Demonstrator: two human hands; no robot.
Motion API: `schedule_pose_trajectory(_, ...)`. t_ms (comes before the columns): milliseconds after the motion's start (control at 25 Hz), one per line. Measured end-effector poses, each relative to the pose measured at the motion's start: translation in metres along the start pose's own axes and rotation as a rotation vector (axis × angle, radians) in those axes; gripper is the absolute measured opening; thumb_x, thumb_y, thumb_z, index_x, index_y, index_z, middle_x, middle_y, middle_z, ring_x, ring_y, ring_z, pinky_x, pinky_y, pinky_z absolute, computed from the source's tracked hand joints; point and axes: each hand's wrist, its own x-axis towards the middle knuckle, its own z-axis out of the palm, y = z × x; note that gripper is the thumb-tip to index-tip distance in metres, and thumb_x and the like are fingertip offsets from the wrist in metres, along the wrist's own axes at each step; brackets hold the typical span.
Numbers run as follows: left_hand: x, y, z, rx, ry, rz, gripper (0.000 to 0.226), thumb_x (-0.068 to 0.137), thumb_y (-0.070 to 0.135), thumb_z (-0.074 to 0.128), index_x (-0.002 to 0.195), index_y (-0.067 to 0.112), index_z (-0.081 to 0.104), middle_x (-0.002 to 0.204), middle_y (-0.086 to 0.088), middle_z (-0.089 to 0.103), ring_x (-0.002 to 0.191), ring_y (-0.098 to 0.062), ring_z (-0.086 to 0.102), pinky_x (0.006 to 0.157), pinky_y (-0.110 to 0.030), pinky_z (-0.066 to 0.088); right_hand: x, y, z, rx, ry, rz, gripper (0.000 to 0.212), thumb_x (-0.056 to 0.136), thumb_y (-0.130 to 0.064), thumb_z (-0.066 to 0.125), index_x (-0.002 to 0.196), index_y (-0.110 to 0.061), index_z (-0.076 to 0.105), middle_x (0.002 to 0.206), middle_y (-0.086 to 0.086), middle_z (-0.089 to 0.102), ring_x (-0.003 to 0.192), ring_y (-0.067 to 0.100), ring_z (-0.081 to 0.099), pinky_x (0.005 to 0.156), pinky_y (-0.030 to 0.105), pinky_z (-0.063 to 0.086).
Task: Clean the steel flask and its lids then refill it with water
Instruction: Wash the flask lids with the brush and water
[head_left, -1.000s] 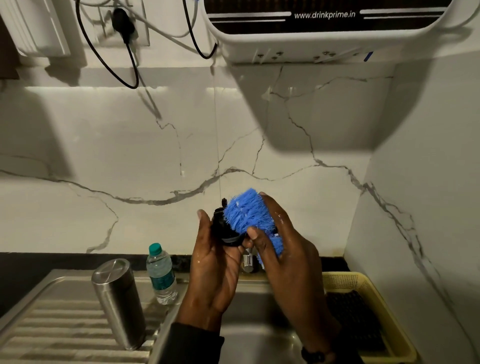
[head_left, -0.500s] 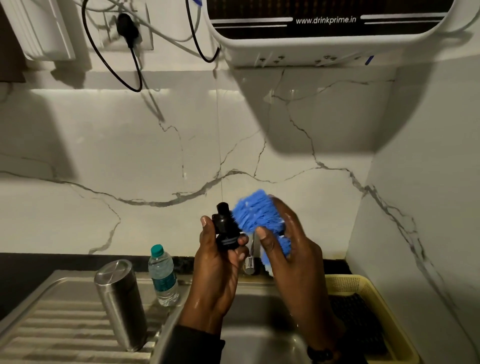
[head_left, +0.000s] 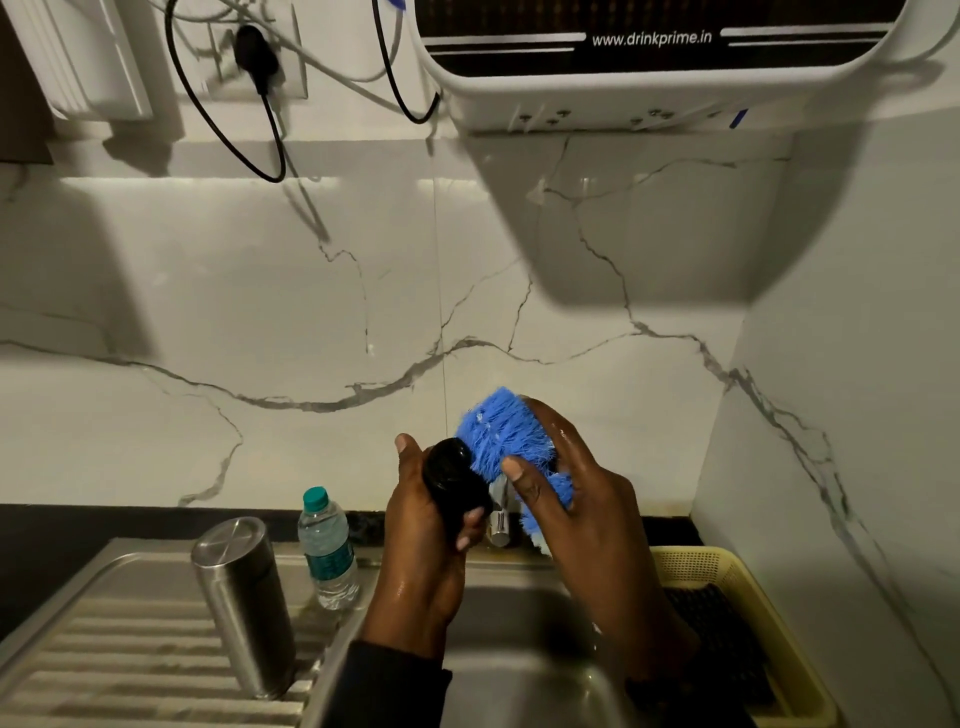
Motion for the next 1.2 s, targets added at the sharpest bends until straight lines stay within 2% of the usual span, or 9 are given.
schedule_pose_trajectory(120,-0.003,0.006,-0.005,0.095,-0.012,-0.049,0.049,0.101,0.046,0.036,0.113,0.007,0.063,0.064,-0.010,0.054,0.035,-0.011,0.037,0.030,-0.015,0.024,0.009,-0.005,-0.012,0.068,-0.208,-0.016,0.049,0.085,-0.055,0.052,0.133,-0.051,0.041,0.101,-0.026,0.066,0.094,-0.009,0.064,0.083,0.018,0.054)
schedule_pose_trajectory(200,-0.006,0.011,-0.007,0.180,-0.014,-0.044,0.039,0.102,0.038,0.037,0.103,0.010,0.065,0.062,-0.008,0.058,0.037,-0.012,0.043,0.034,-0.014,0.025,0.013,-0.008,-0.020,0.116,-0.313,-0.035,0.047,0.088,-0.047,0.056,0.134,-0.044,0.045,0.108,-0.022,0.068,0.100,-0.008,0.063,0.086,0.014,0.051)
schedule_pose_trajectory(400,-0.014,0.014,-0.008,0.365,0.007,-0.078,0.037,0.103,0.032,0.038,0.092,0.011,0.067,0.061,-0.009,0.067,0.040,-0.015,0.054,0.037,-0.016,0.034,0.025,-0.010,-0.031,0.099,-0.485,-0.071,0.046,0.090,-0.040,0.060,0.133,-0.043,0.047,0.122,-0.024,0.062,0.113,-0.009,0.056,0.094,0.011,0.045)
schedule_pose_trajectory(560,-0.008,0.008,-0.001,0.068,-0.022,-0.072,0.063,0.096,0.059,0.035,0.110,0.010,0.071,0.069,-0.011,0.060,0.037,-0.009,0.036,0.030,-0.015,0.026,0.020,-0.004,-0.019,0.117,-0.355,-0.026,0.046,0.092,-0.045,0.054,0.136,-0.041,0.044,0.114,-0.024,0.065,0.104,-0.011,0.059,0.084,0.005,0.044)
schedule_pose_trajectory(680,0.000,-0.002,0.009,-0.118,-0.001,0.005,0.078,0.095,0.066,0.026,0.122,0.003,0.061,0.071,-0.010,0.063,0.043,-0.010,0.048,0.033,-0.017,0.038,0.008,0.001,0.000,0.216,-0.151,0.068,0.040,0.091,-0.047,0.048,0.130,-0.041,0.045,0.101,-0.030,0.066,0.094,-0.013,0.062,0.073,0.002,0.043)
schedule_pose_trajectory(800,0.002,-0.010,0.016,-0.224,0.027,0.108,0.064,0.097,0.055,0.028,0.113,0.005,0.064,0.088,-0.007,0.075,0.068,-0.011,0.069,0.054,-0.018,0.055,0.000,0.006,0.013,0.295,0.000,0.151,0.032,0.091,-0.046,0.046,0.123,-0.043,0.043,0.096,-0.027,0.066,0.087,-0.016,0.061,0.067,0.002,0.044)
schedule_pose_trajectory(960,0.003,-0.012,0.021,-0.350,0.003,0.193,0.051,0.092,0.043,0.041,0.113,0.001,0.061,0.099,-0.012,0.075,0.089,-0.016,0.073,0.074,-0.024,0.060,-0.004,0.004,0.021,0.331,0.080,0.177,0.028,0.094,-0.040,0.047,0.120,-0.043,0.037,0.094,-0.030,0.057,0.083,-0.025,0.055,0.064,0.000,0.043)
schedule_pose_trajectory(1160,0.008,-0.011,0.022,-0.492,0.033,0.224,0.044,0.087,0.038,0.048,0.095,0.006,0.077,0.108,-0.013,0.075,0.100,-0.022,0.072,0.095,-0.041,0.053,-0.011,0.008,0.036,0.315,0.126,0.127,0.035,0.092,-0.043,0.047,0.126,-0.044,0.038,0.107,-0.023,0.060,0.097,-0.012,0.060,0.073,0.006,0.047)
schedule_pose_trajectory(1200,0.006,-0.008,0.021,-0.468,0.030,0.225,0.043,0.089,0.038,0.047,0.099,0.007,0.076,0.111,-0.013,0.074,0.102,-0.023,0.071,0.095,-0.042,0.054,-0.014,0.009,0.038,0.291,0.119,0.097,0.037,0.093,-0.046,0.047,0.129,-0.047,0.036,0.111,-0.022,0.061,0.100,-0.008,0.060,0.076,0.008,0.048)
